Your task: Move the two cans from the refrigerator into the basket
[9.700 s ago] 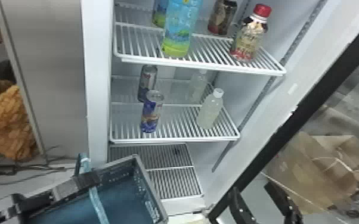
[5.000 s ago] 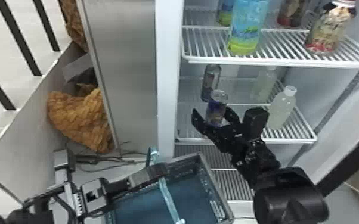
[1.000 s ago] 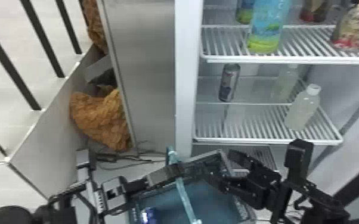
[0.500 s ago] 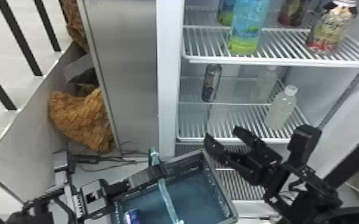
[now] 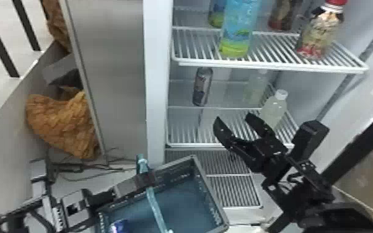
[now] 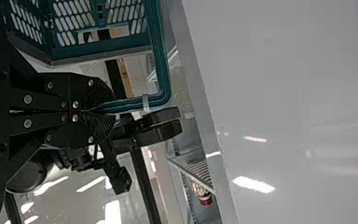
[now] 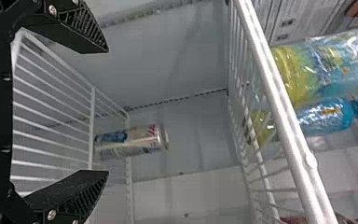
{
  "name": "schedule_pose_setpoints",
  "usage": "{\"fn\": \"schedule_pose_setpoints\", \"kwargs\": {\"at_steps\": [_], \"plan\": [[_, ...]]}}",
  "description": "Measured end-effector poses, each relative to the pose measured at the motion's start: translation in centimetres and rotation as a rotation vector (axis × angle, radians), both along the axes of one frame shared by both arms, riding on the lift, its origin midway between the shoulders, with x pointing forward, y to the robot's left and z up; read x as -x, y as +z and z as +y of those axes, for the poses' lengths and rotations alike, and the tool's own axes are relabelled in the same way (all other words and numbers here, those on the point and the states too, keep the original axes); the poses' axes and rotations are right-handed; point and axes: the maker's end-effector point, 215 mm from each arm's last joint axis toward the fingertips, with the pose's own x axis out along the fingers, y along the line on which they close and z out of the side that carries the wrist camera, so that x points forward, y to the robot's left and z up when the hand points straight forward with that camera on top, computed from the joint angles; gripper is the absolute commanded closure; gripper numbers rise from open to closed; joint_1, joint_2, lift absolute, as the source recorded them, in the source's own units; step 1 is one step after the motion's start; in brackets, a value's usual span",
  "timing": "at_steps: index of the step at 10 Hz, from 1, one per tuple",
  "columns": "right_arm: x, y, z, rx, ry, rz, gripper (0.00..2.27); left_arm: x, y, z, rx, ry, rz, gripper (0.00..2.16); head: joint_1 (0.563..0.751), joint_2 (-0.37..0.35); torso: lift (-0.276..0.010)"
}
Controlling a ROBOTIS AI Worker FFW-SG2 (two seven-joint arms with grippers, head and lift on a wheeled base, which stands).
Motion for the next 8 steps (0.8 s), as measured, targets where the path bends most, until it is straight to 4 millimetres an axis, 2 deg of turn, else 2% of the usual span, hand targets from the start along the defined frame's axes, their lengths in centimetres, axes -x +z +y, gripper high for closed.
{"fn": "schedule_pose_setpoints", "kwargs": {"at_steps": [3,8], "plan": [[-2.0,-0.9,-1.5,0.034,-0.052,-0.014,0.11,-0.1,0.2,0.0,0.0,0.0,-0.004,1.21,0.695,-0.161,-0.219],[-6.9,-2.0,-1.7,0.044,-0.096,-0.024,0.1,-0.1,0.0,0.0,-0.005,0.0,0.0,1.21,0.695,-0.154,-0.219]]}}
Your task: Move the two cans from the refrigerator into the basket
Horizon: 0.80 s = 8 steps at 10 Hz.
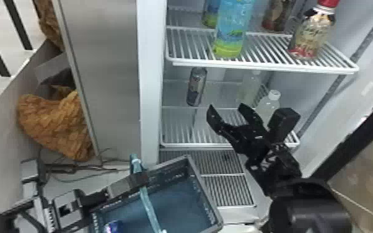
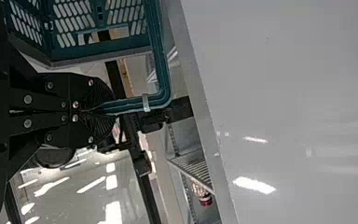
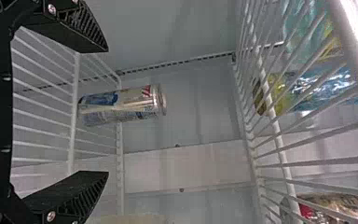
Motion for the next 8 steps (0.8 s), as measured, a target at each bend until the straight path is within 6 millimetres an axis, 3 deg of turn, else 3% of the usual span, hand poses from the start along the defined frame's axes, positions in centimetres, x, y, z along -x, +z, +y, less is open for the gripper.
{"fn": "schedule_pose_setpoints", "kwargs": {"at_steps": [8], "plan": [[-6.6,-0.5,2.4,0.051,-0.013,0.022,0.1,0.0,-0.1,-0.1,-0.005,-0.002,0.002,1.21,0.695,-0.12,-0.219]]}}
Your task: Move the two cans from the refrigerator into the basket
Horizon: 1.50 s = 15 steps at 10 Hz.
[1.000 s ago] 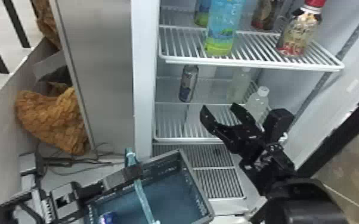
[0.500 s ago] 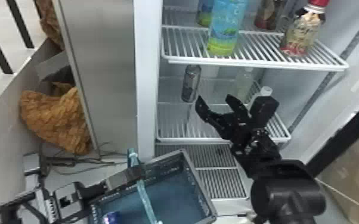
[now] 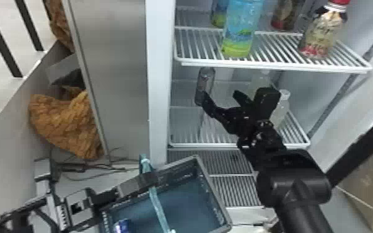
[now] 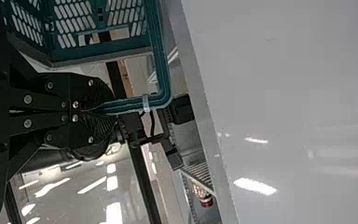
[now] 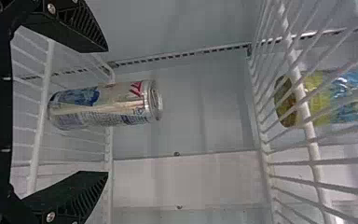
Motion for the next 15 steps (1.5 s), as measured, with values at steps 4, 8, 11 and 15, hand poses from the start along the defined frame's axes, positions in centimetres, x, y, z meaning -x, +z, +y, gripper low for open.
{"fn": "schedule_pose_setpoints", "kwargs": {"at_steps": [4,8,11,15], "plan": [[-1.9,-1.1,0.6,0.028,-0.006,0.03,0.1,-0.1,-0.1,0.1,-0.002,0.001,0.001,1.21,0.695,-0.11,-0.219],[-3.7,-2.1,1.7,0.033,-0.004,0.065,0.1,-0.2,0.0,0.1,-0.004,0.0,-0.001,1.21,0.695,-0.098,-0.219],[-5.2,-1.7,2.4,0.052,-0.008,0.057,0.1,-0.2,0.0,0.1,-0.001,-0.001,-0.001,1.21,0.695,-0.087,-0.219],[-6.5,-2.2,2.6,0.077,-0.02,0.075,0.1,-0.4,0.1,0.0,0.002,-0.002,-0.001,1.21,0.695,-0.083,-0.219]]}}
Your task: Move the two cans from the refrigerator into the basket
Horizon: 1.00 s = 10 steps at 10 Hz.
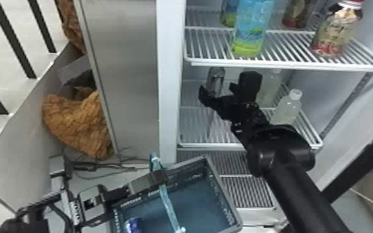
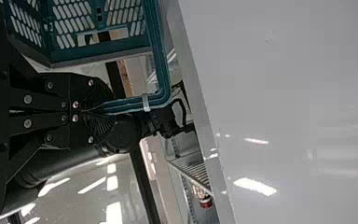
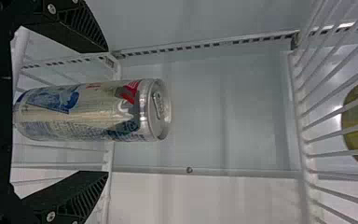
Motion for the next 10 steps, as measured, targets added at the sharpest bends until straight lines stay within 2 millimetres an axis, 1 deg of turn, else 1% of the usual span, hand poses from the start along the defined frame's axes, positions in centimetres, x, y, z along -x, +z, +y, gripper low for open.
{"fn": "schedule_pose_setpoints", "kwargs": {"at_steps": [3,6,8,9,10], "plan": [[-1.0,-0.2,-0.7,0.01,-0.021,0.014,0.1,-0.1,0.0,-0.1,0.003,-0.003,0.0,1.21,0.695,-0.09,-0.219],[-1.8,0.1,-0.3,0.018,-0.022,0.021,0.1,-0.4,0.2,-0.4,0.008,-0.006,-0.003,1.21,0.695,-0.089,-0.219],[-2.1,-0.3,-0.3,0.025,-0.022,0.036,0.11,-0.5,0.1,-0.4,0.008,-0.006,-0.002,1.21,0.695,-0.089,-0.219],[-2.2,-0.5,-0.2,0.026,-0.021,0.044,0.21,-0.5,0.2,-0.5,0.009,-0.007,-0.002,1.21,0.695,-0.089,-0.219],[-2.2,-0.7,0.1,0.03,-0.015,0.053,0.65,-0.6,0.2,-0.6,0.011,-0.008,-0.002,1.21,0.695,-0.088,-0.219]]}}
